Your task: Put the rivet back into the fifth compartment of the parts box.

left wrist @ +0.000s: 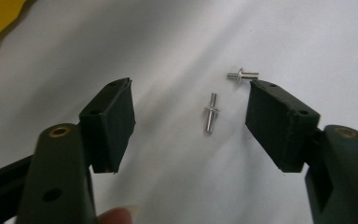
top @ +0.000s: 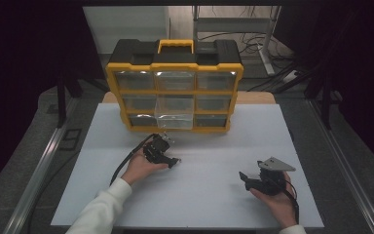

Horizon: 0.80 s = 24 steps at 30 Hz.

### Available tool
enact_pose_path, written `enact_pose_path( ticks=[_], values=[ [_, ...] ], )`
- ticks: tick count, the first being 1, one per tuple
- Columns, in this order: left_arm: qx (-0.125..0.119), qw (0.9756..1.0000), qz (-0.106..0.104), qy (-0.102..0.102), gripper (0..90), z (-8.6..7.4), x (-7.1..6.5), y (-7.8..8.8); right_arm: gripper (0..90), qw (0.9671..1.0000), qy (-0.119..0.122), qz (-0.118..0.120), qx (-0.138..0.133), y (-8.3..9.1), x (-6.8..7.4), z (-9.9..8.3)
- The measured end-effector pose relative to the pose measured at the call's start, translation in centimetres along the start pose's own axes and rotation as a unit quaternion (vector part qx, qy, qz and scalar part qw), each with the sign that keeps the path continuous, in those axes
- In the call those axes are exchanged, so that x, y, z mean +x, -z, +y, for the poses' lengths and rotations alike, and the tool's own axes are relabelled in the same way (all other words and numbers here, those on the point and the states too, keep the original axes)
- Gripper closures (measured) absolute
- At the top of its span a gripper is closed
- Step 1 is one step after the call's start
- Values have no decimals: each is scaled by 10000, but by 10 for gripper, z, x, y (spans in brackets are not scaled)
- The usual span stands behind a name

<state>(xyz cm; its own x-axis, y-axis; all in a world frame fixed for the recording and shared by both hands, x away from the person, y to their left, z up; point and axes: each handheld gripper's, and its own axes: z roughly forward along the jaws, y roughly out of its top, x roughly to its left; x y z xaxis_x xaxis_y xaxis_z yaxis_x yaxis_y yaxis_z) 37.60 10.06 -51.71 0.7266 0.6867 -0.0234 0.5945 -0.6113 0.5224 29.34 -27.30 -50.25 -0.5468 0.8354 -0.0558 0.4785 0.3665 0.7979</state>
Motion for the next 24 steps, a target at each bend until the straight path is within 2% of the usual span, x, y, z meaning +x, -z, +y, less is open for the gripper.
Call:
enact_pose_path(
  ticks=[8,11,16,24],
  values=[
    [75,9999,-49,-95,481,1,-2,-4,194,10000,24,-19,12,0,0,0],
    [71,9998,-115,-109,519,1,-3,-4,195,10000,34,-22,6,0,0,0],
    [99,9995,-254,-161,632,1,-5,-3,195,10000,33,-25,6,0,0,0],
    [146,9989,-424,-144,774,2,-5,-3,195,10000,39,-26,10,0,0,0]
  ],
)
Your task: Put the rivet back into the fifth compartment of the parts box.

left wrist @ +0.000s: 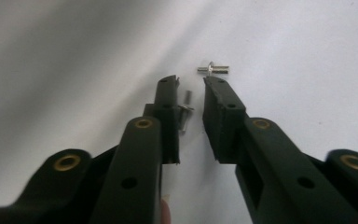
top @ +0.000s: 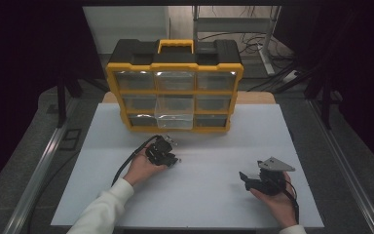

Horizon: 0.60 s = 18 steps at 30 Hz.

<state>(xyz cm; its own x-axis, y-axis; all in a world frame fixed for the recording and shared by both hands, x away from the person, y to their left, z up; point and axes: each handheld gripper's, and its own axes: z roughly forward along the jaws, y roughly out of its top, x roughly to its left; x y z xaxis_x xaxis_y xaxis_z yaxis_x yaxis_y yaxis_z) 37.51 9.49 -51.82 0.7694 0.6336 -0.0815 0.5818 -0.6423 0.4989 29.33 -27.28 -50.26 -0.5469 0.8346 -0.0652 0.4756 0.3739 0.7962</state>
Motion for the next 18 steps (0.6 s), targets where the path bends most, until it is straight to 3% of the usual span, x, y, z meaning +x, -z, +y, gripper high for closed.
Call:
enact_pose_path(
  ticks=[4,18],
  values=[
    [-1,10000,-56,13,817,0,1,0,195,10000,-1,-2,-1,0,0,0],
    [-43,9999,-115,53,828,-2,3,6,195,10000,3,-4,0,0,0,0]
  ],
)
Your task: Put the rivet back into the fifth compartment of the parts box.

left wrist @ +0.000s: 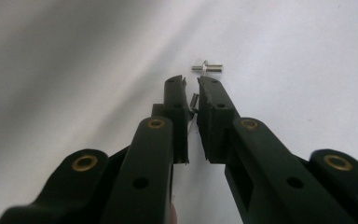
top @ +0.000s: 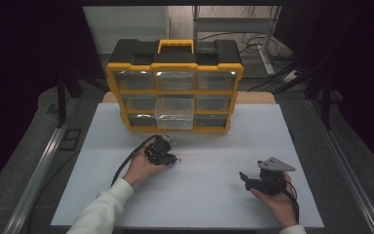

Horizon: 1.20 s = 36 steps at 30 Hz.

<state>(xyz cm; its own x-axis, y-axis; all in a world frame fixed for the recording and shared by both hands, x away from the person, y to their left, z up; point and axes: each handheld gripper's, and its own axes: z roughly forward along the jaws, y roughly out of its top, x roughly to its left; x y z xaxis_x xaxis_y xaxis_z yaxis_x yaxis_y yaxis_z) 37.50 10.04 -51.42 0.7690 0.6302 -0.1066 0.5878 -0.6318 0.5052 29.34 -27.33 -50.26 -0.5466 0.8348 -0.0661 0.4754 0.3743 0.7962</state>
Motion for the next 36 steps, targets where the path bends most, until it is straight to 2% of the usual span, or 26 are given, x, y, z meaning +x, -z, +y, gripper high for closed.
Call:
enact_pose_path(
  ticks=[12,19,26,36],
  values=[
    [-233,9996,152,25,828,-7,5,30,195,10000,-3,0,-7,0,0,0],
    [-402,9989,166,155,828,-14,13,52,195,10000,5,6,0,0,0,0],
    [-563,9976,265,291,829,-20,22,71,195,10000,1,1,0,0,0,0],
    [-614,9972,290,311,829,-21,23,77,195,10000,1,5,1,0,1,1]
  ],
)
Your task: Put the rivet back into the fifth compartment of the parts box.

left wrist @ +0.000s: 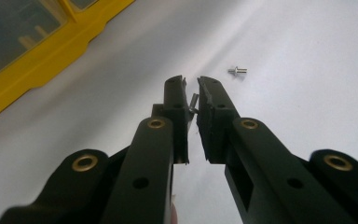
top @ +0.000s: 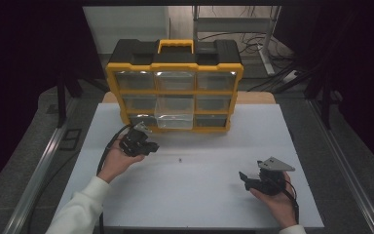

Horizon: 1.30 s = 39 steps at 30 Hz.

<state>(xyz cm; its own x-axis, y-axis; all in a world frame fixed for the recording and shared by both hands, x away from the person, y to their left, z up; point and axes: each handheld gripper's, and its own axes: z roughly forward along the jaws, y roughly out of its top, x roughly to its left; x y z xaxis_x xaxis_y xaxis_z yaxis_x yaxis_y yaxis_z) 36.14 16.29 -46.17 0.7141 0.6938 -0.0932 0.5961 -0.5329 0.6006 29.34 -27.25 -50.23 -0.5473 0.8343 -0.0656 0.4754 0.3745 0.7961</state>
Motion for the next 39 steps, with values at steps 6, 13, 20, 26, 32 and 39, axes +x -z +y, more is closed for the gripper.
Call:
enact_pose_path(
  ticks=[6,13,20,26,32,39],
  values=[
    [-85,9999,57,27,828,4,3,9,194,10000,1,8,9,-1,0,0],
    [-163,9997,158,18,828,9,6,23,194,10000,-1,13,3,-1,0,0],
    [-247,9992,309,-58,828,19,10,40,194,10000,-3,17,0,-1,0,0],
    [-380,9984,402,-60,829,26,12,55,194,10000,-15,31,-14,0,0,0],
    [-436,9976,534,-92,828,35,15,69,194,10000,-9,21,-14,0,0,0],
    [-495,9969,608,-83,829,41,16,76,194,10000,-4,19,-11,0,0,0]
  ],
)
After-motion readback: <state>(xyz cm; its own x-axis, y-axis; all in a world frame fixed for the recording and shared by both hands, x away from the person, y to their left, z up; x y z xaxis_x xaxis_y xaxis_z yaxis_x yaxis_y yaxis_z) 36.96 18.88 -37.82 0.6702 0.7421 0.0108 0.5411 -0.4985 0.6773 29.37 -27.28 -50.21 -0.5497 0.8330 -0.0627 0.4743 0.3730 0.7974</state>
